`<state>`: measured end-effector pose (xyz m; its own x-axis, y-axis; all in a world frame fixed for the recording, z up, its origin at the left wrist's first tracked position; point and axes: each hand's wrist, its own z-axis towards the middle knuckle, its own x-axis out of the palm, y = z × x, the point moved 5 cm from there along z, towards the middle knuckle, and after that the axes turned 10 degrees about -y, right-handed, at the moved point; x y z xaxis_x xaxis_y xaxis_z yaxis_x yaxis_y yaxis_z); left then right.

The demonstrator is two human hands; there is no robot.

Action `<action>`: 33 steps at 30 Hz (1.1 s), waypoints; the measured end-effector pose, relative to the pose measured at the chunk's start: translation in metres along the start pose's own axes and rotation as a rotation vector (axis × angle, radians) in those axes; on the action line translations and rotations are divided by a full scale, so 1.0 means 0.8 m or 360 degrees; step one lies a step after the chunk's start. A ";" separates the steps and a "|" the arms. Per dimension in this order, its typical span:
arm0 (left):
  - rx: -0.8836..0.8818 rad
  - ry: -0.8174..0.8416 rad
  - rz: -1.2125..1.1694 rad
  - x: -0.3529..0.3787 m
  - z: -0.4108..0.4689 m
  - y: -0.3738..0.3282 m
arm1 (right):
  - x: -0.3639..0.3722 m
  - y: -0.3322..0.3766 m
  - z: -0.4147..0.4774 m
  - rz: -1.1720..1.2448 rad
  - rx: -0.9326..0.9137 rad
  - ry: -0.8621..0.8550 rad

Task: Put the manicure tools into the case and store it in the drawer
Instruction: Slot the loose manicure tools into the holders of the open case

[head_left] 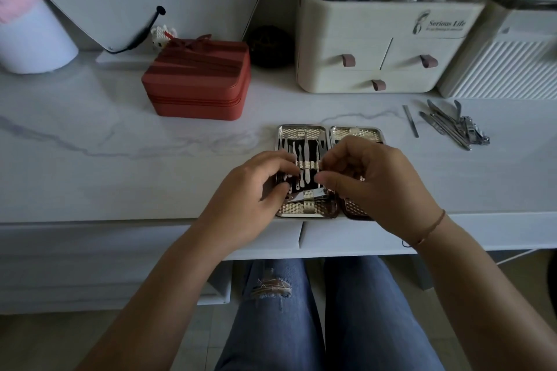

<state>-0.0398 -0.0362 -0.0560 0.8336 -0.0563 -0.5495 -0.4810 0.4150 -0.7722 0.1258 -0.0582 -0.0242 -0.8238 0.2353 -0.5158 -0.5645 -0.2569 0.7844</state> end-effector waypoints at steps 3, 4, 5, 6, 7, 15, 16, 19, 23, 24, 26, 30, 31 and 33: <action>-0.0070 -0.0015 -0.0103 -0.002 0.000 0.005 | 0.010 0.008 0.002 -0.0280 -0.0247 0.0034; -0.0113 -0.0027 -0.0169 -0.003 0.000 0.007 | 0.015 0.010 0.002 -0.0352 -0.0326 0.0074; -0.0151 -0.0038 -0.0224 -0.004 0.001 0.009 | 0.020 0.010 0.001 -0.0411 -0.0393 0.0123; -0.0174 -0.0044 -0.0263 -0.005 0.001 0.010 | 0.024 0.010 -0.001 -0.0446 -0.0438 0.0169; -0.0182 -0.0043 -0.0289 -0.005 0.001 0.010 | 0.027 0.009 -0.002 -0.0460 -0.0459 0.0204; -0.0029 0.0064 -0.0037 -0.006 0.002 0.009 | 0.005 -0.006 -0.006 -0.0442 -0.0242 0.0172; -0.0027 0.0099 -0.0013 -0.007 0.002 0.009 | 0.004 -0.008 -0.008 -0.0410 -0.0217 0.0184; -0.0030 0.0140 0.0029 -0.007 0.004 0.008 | 0.004 -0.010 -0.010 -0.0348 -0.0190 0.0224; -0.0042 0.0130 0.0004 -0.005 0.004 0.007 | 0.004 -0.010 -0.010 -0.0290 -0.0190 0.0250; -0.0045 0.0130 -0.0003 -0.005 0.004 0.007 | 0.004 -0.010 -0.011 -0.0282 -0.0194 0.0255; -0.0042 0.0117 -0.0009 -0.005 0.003 0.007 | 0.004 -0.011 -0.012 -0.0287 -0.0203 0.0252; -0.0019 0.0071 -0.0010 -0.004 0.002 0.004 | 0.003 -0.012 -0.015 -0.0303 -0.0178 0.0194; -0.0008 0.0068 -0.0005 -0.003 0.001 0.004 | 0.003 -0.012 -0.016 -0.0308 -0.0180 0.0180; -0.0001 0.0072 -0.0006 -0.004 0.001 0.004 | 0.003 -0.014 -0.017 -0.0308 -0.0180 0.0159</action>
<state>-0.0436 -0.0340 -0.0566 0.8221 -0.0990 -0.5607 -0.4783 0.4142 -0.7744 0.1294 -0.0674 -0.0386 -0.6974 0.1978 -0.6889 -0.7101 -0.3208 0.6267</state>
